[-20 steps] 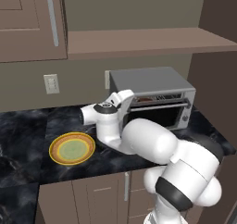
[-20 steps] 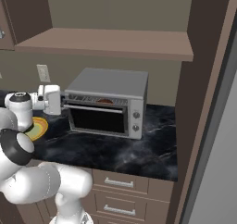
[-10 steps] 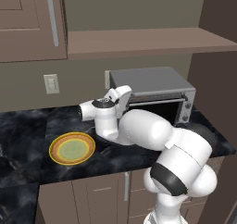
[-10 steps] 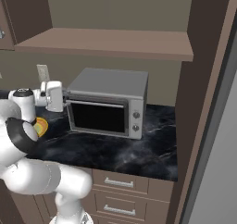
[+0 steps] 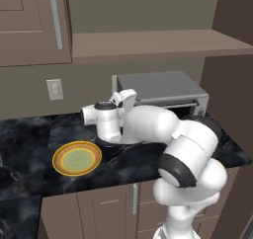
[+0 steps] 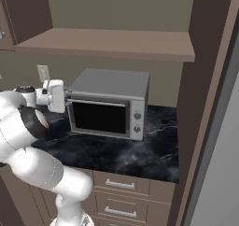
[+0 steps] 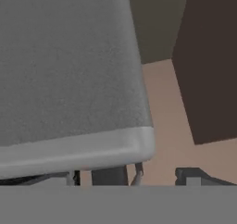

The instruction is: Pick up the bagel from the plate, place it on the toaster oven rack, close the door, and set the timer.

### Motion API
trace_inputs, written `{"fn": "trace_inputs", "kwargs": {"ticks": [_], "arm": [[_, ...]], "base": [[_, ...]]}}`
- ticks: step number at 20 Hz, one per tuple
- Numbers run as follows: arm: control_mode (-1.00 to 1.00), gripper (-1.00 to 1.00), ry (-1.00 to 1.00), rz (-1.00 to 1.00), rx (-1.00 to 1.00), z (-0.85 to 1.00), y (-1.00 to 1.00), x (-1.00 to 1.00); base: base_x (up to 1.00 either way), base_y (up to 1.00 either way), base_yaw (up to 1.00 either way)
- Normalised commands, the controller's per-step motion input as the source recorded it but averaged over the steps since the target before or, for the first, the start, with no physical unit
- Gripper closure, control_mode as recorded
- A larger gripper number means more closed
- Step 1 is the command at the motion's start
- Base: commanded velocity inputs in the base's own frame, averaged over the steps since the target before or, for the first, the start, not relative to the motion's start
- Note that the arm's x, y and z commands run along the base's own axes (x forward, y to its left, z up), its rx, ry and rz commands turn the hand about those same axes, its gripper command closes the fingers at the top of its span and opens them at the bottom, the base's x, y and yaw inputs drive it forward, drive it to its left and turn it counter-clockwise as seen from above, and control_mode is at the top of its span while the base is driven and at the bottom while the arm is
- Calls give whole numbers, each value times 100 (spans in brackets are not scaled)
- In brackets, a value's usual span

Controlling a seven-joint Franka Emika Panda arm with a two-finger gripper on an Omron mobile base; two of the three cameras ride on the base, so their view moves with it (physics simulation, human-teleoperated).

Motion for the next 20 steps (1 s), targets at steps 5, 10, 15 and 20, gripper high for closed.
{"fn": "trace_inputs", "kwargs": {"ticks": [5, 10, 15, 20], "arm": [[-100, -100, 0, 2, 0, 0, -2, 70], [-100, -100, 0, 0, 0, 0, -1, 44], [-100, -100, 0, 1, 0, 0, 0, 6], [-100, -100, 0, 8, 2, 7, -6, -5]], "base": [[0, 0, 0], [0, 0, 0], [0, 0, 0], [0, 0, 0]]}}
